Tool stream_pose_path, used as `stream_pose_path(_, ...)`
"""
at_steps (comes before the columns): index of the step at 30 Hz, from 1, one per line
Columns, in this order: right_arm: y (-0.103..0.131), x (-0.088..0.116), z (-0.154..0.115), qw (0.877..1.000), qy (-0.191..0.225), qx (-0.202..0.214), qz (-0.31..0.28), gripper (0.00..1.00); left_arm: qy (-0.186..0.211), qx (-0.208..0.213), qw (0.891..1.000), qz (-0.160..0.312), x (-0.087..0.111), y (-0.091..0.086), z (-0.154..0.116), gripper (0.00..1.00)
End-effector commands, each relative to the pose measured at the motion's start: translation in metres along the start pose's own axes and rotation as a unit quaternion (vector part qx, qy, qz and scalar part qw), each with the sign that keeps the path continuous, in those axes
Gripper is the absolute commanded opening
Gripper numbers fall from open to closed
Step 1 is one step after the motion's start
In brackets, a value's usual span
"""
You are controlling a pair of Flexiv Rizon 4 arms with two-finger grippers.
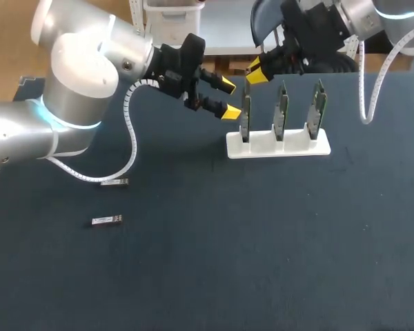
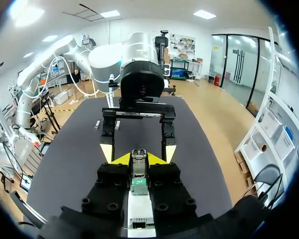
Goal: Pick up the optical module with the left hand, and insert it into the network port with the right hand.
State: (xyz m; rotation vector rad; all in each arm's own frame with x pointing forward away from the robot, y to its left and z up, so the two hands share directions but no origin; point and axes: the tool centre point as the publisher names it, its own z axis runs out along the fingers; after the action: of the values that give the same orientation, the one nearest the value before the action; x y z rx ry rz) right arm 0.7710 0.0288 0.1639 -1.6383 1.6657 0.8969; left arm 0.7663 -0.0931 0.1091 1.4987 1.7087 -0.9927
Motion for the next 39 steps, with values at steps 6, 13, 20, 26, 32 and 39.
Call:
stream_pose_path(6, 0.0032, 0.0024, 0.0012, 1.0, -0.005, 0.0, 0.007, 0.0, 0.002, 0.001, 1.0, -0.001, -0.0009, 0.0013, 0.0004, 1.0)
stream_pose_path(13, 0.0038, 0.0057, 0.0002, 1.0, -0.01, 0.009, 0.023, 0.0, 0.002, 0.001, 1.0, -0.001, -0.0009, 0.0013, 0.0004, 1.0)
stream_pose_path(20, 0.0036, 0.0101, 0.0035, 0.999, -0.007, 0.012, 0.031, 0.0, 0.002, 0.001, 1.0, -0.001, -0.0009, 0.0013, 0.0004, 1.0)
stream_pose_path(26, 0.0036, 0.0113, 0.005, 0.999, -0.005, 0.013, 0.034, 0.0, 0.002, 0.001, 1.0, -0.001, -0.0009, 0.0013, 0.0004, 1.0)
stream_pose_path(32, 0.0041, 0.0112, 0.005, 0.999, -0.003, 0.014, 0.039, 1.0, 0.002, 0.001, 1.0, -0.001, -0.0009, 0.0013, 0.0004, 1.0)
stream_pose_path(39, 0.0059, 0.0081, -0.0004, 0.999, -0.012, 0.013, 0.043, 1.0, 0.002, 0.001, 1.0, -0.001, -0.0009, 0.0013, 0.0004, 1.0)
